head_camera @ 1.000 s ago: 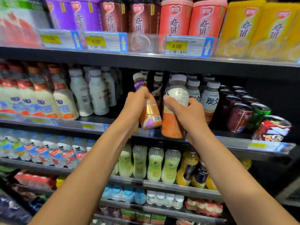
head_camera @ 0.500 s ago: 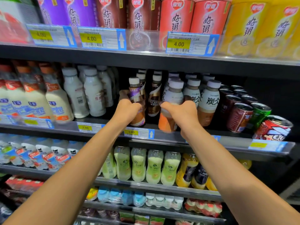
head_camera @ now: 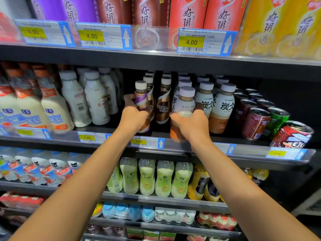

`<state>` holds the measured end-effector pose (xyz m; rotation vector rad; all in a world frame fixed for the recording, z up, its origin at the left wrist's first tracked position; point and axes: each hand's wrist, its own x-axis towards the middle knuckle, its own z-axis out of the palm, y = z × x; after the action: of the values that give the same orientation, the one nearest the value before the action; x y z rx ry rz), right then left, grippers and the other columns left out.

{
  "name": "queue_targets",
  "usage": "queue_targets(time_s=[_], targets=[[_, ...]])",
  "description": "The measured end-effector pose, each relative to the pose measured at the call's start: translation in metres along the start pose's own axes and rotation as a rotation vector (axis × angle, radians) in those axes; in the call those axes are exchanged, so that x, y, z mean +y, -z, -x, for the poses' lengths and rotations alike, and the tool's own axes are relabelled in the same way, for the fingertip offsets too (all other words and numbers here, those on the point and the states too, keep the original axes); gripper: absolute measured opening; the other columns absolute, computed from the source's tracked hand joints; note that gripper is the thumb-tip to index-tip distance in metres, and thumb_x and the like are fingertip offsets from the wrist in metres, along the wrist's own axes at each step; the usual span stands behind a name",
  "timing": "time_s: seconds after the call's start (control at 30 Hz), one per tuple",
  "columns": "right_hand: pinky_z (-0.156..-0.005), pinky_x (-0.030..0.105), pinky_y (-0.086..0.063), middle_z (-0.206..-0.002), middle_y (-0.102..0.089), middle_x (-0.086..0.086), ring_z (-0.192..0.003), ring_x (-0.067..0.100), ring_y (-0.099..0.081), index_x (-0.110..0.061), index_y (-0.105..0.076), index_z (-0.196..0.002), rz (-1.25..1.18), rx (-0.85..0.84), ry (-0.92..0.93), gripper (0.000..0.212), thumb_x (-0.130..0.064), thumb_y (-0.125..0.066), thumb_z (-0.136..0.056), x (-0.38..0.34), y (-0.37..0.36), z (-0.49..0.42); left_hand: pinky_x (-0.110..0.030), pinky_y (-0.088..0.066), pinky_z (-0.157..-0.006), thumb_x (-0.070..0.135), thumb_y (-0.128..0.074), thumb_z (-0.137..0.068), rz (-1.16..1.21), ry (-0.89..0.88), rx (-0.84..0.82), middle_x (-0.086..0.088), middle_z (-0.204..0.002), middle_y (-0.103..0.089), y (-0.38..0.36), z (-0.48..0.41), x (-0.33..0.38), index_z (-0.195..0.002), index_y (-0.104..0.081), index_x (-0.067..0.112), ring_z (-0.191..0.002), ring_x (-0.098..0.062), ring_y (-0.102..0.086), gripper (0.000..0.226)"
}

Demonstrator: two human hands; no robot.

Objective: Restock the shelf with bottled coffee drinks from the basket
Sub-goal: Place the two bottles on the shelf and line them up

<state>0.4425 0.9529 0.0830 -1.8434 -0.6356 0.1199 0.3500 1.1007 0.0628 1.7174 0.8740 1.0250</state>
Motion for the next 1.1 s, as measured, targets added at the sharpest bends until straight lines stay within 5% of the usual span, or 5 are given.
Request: queue_targets(time_s=[0.5,0.6,0.77,0.93,1.1], targets=[[-0.074,0.036,-0.051,-0.11,-0.064,0.011,-0.098,0.026,-0.06,-0.005,-0.059,-0.106,0.117,-0.014,-0.034,0.067,-0.058,-0.079,-0.07,0.001,-0.001,-0.002,-0.046,-0.05,-0.099,0.025,-0.083,-0.076,-0.009,0.077,-0.038,-0.002,-0.113,-0.063,0.006,0.001,0.008,-0.132,-0.042,0.017,-0.106,-0.023,-0.062,0.069],[-0.091,0.043,-0.049,-0.12,-0.054,0.01,-0.112,0.028,-0.053,-0.005,-0.049,-0.119,0.181,0.028,0.027,0.076,-0.061,-0.075,-0.073,0.001,0.014,0.005,-0.041,-0.052,-0.09,0.042,-0.075,-0.078,-0.175,0.041,-0.022,-0.006,-0.112,-0.064,0.014,0.016,0.021,-0.123,-0.051,0.012,-0.103,-0.026,-0.064,0.059],[-0.082,0.033,-0.039,-0.113,-0.058,0.006,-0.111,0.028,-0.053,-0.01,-0.055,-0.119,0.36,0.156,0.255,0.046,-0.049,-0.053,-0.095,0.017,0.055,0.024,-0.032,-0.039,-0.086,0.036,-0.055,-0.094,-0.36,-0.365,0.184,-0.003,-0.109,-0.05,-0.01,0.084,0.065,-0.106,-0.056,0.013,-0.104,-0.025,-0.053,0.027],[-0.071,0.037,-0.042,-0.095,-0.063,0.004,-0.09,0.025,-0.058,-0.015,-0.065,-0.098,0.747,0.247,0.334,0.041,-0.043,-0.036,-0.102,0.045,0.132,0.044,-0.04,-0.047,-0.072,0.036,-0.045,-0.098,-0.494,-0.694,-0.15,0.004,-0.087,-0.061,-0.085,0.155,0.107,-0.092,-0.059,0.021,-0.081,-0.02,-0.058,0.021],[-0.067,0.034,-0.032,-0.101,-0.064,0.007,-0.099,0.032,-0.06,-0.014,-0.064,-0.097,0.91,0.243,0.025,0.042,-0.04,-0.031,-0.104,0.105,0.251,0.066,-0.033,-0.034,-0.051,0.035,-0.048,-0.092,-0.645,-1.055,-0.355,-0.001,-0.076,-0.06,-0.198,0.222,0.124,-0.082,-0.06,0.018,-0.069,-0.026,-0.061,0.022]])
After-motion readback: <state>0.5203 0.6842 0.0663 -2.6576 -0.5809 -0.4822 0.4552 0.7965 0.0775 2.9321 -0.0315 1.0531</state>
